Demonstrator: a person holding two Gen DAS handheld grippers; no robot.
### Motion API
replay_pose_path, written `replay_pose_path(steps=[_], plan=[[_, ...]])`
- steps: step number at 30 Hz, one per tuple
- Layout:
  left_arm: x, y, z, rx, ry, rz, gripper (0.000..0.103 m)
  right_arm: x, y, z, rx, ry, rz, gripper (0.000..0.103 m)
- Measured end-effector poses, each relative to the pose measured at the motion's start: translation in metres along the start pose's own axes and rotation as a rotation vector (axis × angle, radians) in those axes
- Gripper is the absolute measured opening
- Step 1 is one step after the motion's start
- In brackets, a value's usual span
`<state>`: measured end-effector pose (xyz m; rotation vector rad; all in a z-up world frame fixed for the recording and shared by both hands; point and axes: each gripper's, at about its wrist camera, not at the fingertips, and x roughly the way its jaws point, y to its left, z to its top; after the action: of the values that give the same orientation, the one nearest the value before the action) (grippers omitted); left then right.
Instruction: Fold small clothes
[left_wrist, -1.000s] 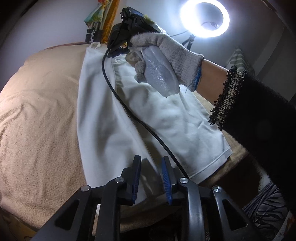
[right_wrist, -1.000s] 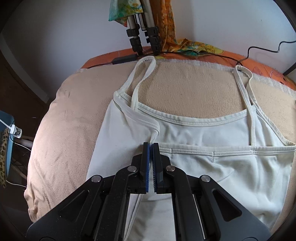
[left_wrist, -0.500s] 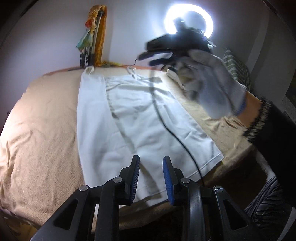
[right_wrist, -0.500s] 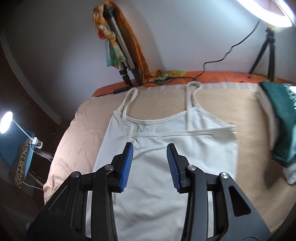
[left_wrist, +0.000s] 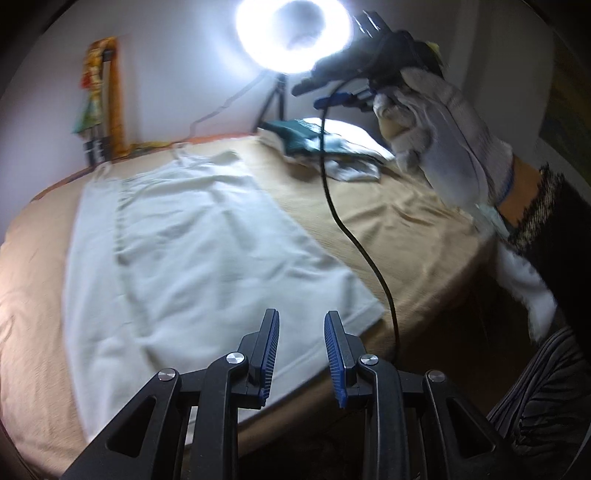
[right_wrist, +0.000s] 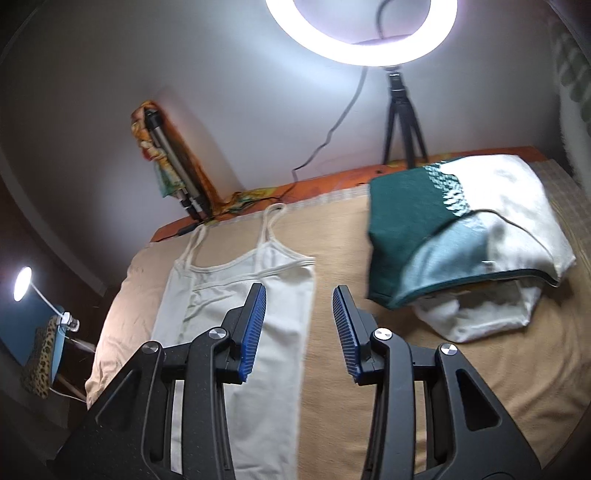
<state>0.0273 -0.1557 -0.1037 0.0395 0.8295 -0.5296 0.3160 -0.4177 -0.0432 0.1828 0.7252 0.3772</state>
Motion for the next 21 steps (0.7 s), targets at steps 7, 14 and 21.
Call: replay_pose_path(steps=[7, 14, 21], plan=[[0.034, -0.032, 0.006, 0.015, 0.062, -0.068, 0.036, -0.019, -0.047, -0.001, 0.035, -0.022, -0.039, 0.040], [0.065, -0.059, 0.008, 0.079, 0.119, -0.052, 0.049, -0.005, -0.074, -0.006, 0.093, 0.016, -0.008, 0.040], [0.081, -0.054, 0.011, 0.069, 0.130, -0.011, 0.008, 0.036, -0.051, -0.008, 0.005, 0.098, 0.064, 0.040]])
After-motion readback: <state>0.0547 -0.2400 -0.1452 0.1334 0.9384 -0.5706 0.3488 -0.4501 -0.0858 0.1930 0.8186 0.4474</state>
